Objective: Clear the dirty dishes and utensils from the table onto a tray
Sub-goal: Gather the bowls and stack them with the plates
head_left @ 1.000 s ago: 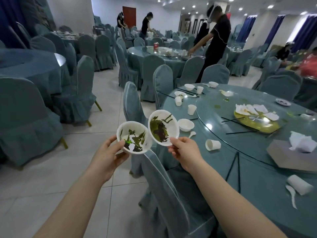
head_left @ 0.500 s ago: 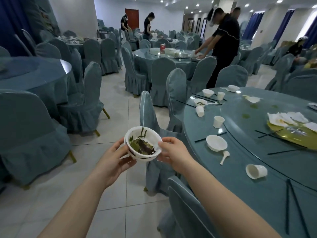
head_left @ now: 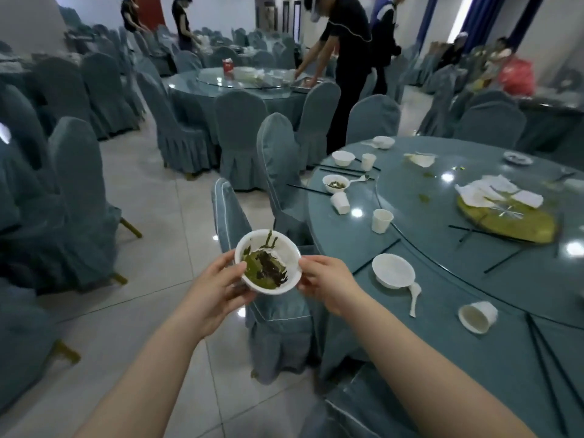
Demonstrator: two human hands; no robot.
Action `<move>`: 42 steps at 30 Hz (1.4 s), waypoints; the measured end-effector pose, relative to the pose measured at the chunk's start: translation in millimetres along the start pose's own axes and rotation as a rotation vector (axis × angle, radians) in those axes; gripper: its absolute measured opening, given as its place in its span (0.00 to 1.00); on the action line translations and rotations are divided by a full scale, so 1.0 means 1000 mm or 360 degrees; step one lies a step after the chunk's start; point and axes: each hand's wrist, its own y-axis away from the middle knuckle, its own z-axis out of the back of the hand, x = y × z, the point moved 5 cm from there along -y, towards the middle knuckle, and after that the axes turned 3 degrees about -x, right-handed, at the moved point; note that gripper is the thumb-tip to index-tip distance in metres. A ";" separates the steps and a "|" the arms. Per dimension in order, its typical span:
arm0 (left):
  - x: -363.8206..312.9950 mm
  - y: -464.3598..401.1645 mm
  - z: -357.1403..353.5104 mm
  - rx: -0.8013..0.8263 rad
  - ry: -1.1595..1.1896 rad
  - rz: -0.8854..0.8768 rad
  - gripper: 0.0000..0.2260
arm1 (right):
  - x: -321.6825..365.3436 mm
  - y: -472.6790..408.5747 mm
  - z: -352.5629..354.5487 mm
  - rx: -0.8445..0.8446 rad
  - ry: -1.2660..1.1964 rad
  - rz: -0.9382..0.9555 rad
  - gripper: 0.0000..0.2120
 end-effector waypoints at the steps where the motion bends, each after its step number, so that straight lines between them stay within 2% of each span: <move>1: -0.003 -0.012 -0.003 0.0032 0.0001 0.0028 0.13 | 0.001 -0.006 0.004 -0.0058 -0.0041 -0.0018 0.06; 5: -0.016 -0.062 -0.015 0.0224 -0.0040 0.0128 0.11 | 0.005 -0.031 0.024 -0.0346 -0.0177 -0.0052 0.11; 9: -0.033 -0.107 -0.020 0.0350 -0.0081 0.0160 0.11 | 0.002 -0.051 0.038 -0.0577 -0.0285 -0.0034 0.05; 13: -0.040 -0.141 -0.026 0.0420 -0.0115 0.0204 0.10 | -0.021 -0.063 0.058 -0.0787 -0.0377 -0.0085 0.04; 17: -0.042 -0.166 -0.036 0.0457 -0.0176 0.0276 0.10 | -0.056 -0.071 0.094 -0.1054 -0.0503 -0.0285 0.01; 23: -0.044 -0.212 -0.060 0.0490 -0.0237 0.0297 0.09 | -0.092 -0.103 0.155 -0.1337 -0.0786 -0.0548 0.10; 27: -0.039 -0.235 -0.068 0.0477 -0.0292 0.0328 0.10 | -0.101 -0.126 0.179 -0.1411 -0.0922 -0.0639 0.13; 34: -0.044 -0.269 -0.069 0.0426 -0.0317 0.0351 0.10 | -0.108 -0.156 0.197 -0.1551 -0.0761 -0.0734 0.13; 42: -0.085 -0.317 -0.052 0.0426 -0.0175 0.0310 0.11 | -0.040 -0.209 0.122 -0.1323 -0.0486 -0.0467 0.11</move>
